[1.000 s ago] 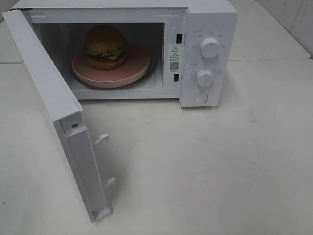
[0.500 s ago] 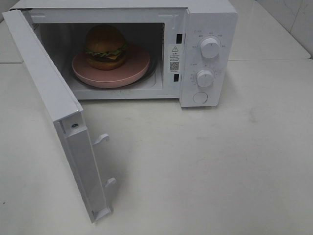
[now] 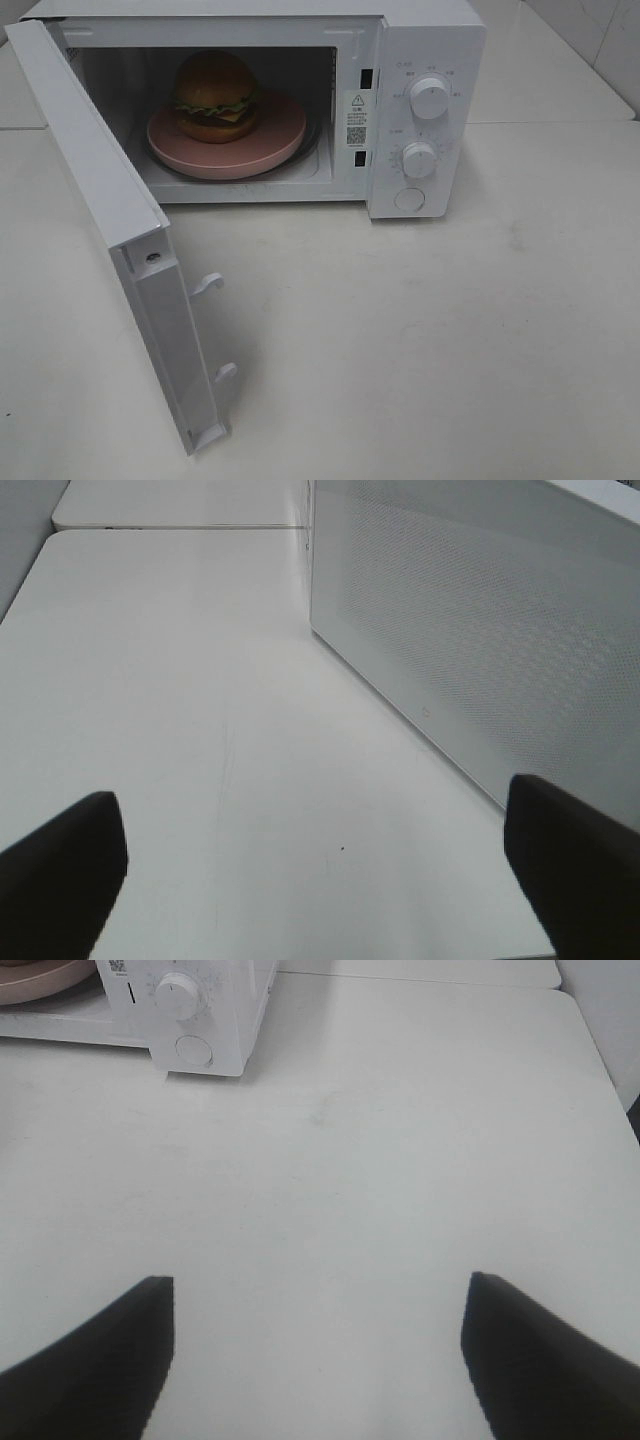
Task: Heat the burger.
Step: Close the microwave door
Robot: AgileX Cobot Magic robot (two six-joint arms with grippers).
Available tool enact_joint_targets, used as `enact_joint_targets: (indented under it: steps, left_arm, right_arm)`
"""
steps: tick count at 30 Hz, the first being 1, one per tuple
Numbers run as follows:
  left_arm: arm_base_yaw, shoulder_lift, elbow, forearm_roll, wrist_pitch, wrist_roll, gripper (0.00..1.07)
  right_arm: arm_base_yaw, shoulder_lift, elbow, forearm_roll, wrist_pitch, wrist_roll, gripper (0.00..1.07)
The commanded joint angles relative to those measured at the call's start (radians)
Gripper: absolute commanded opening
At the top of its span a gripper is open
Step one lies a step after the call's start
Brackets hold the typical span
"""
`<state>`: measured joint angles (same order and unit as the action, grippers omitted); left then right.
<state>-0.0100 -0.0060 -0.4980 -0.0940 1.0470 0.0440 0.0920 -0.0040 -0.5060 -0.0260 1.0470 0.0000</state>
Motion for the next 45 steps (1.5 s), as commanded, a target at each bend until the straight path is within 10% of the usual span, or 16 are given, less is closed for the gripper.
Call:
enact_joint_targets:
  steps: [1,34,38,45]
  left_arm:
    - [-0.005,-0.024,0.005,-0.008,-0.017,0.000,0.96]
    - [-0.005,0.006,-0.026,-0.009,-0.052,-0.030,0.96]
    - [-0.005,0.064,-0.041,0.002,-0.131,-0.022,0.80]
    - [-0.005,0.187,-0.041,0.003,-0.243,-0.022,0.17]
  right_arm:
    - [-0.007,-0.027,0.002,0.004,-0.008,0.000,0.76]
    - [-0.007,-0.027,0.002,0.004,-0.008,0.000,0.76]
    - [-0.007,-0.027,0.002,0.004,-0.008,0.000,0.76]
    - [-0.007,-0.027,0.002,0.004,-0.008,0.000,0.76]
